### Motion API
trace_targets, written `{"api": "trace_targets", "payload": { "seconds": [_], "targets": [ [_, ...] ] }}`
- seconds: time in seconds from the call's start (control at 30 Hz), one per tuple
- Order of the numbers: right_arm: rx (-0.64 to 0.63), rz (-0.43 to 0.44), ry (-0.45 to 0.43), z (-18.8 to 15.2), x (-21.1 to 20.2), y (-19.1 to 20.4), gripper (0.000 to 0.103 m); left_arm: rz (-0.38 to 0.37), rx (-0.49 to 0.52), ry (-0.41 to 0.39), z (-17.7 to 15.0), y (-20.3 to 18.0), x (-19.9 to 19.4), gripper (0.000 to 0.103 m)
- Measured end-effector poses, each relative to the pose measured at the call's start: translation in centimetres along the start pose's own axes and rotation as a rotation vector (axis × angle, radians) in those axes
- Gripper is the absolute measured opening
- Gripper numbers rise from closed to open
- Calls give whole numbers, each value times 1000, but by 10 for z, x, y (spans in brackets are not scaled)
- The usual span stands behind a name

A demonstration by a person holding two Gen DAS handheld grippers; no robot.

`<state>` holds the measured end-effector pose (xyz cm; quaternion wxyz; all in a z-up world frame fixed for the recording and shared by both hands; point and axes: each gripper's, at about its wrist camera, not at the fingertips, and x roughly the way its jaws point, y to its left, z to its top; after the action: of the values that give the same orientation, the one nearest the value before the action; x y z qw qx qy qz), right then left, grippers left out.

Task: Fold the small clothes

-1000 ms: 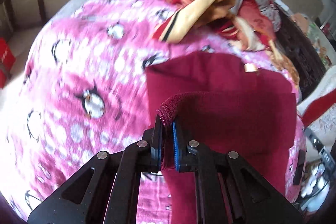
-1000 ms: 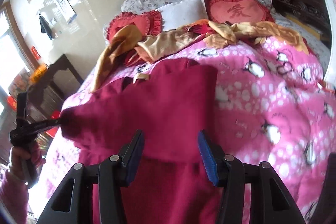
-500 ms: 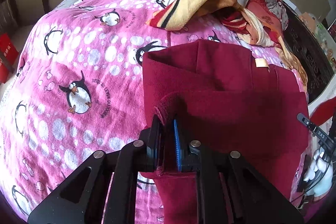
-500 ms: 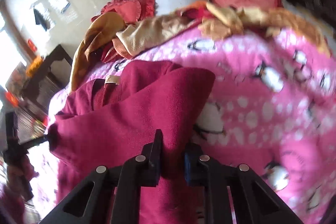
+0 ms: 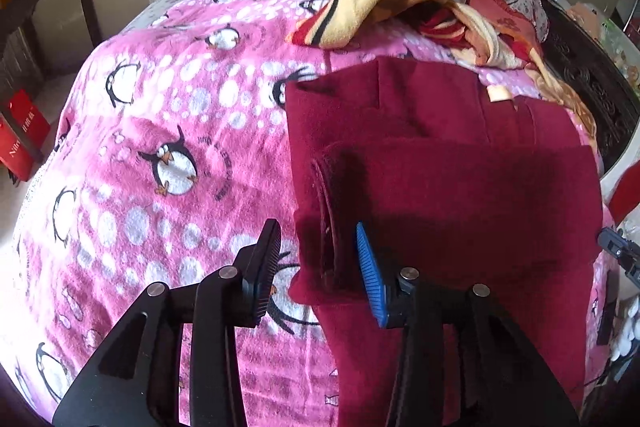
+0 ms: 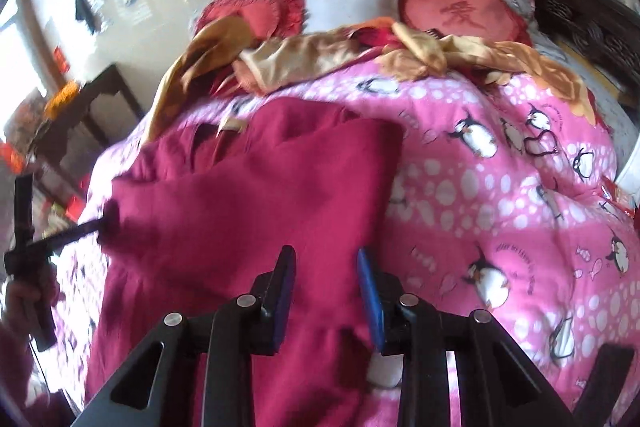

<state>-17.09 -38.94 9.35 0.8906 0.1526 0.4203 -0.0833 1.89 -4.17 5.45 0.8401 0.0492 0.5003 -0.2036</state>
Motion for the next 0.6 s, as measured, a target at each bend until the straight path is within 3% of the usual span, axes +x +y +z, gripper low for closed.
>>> {"api": "trace_targets", "payload": {
  "seconds": [0.13, 0.23, 0.33, 0.37, 0.43, 0.6],
  "targets": [
    [-52, -185, 94, -19, 40, -3, 29, 17, -2, -10, -9, -5, 11, 39],
    [21, -153, 70, -16, 25, -10, 29, -3, -1, 16, -8, -5, -4, 39],
    [-9, -130, 0, -18, -13, 2, 30, 3, 50, -1, -13, -7, -27, 39],
    [-13, -119, -5, -20, -21, 5, 35, -1, 58, -7, -16, -6, -35, 39],
    [0, -73, -19, -31, -43, 10, 47, -34, 60, -3, -24, -3, -48, 39],
    [64, 22, 9, -76, -77, 18, 49, -100, 53, 20, -60, 15, -76, 39]
  ]
}}
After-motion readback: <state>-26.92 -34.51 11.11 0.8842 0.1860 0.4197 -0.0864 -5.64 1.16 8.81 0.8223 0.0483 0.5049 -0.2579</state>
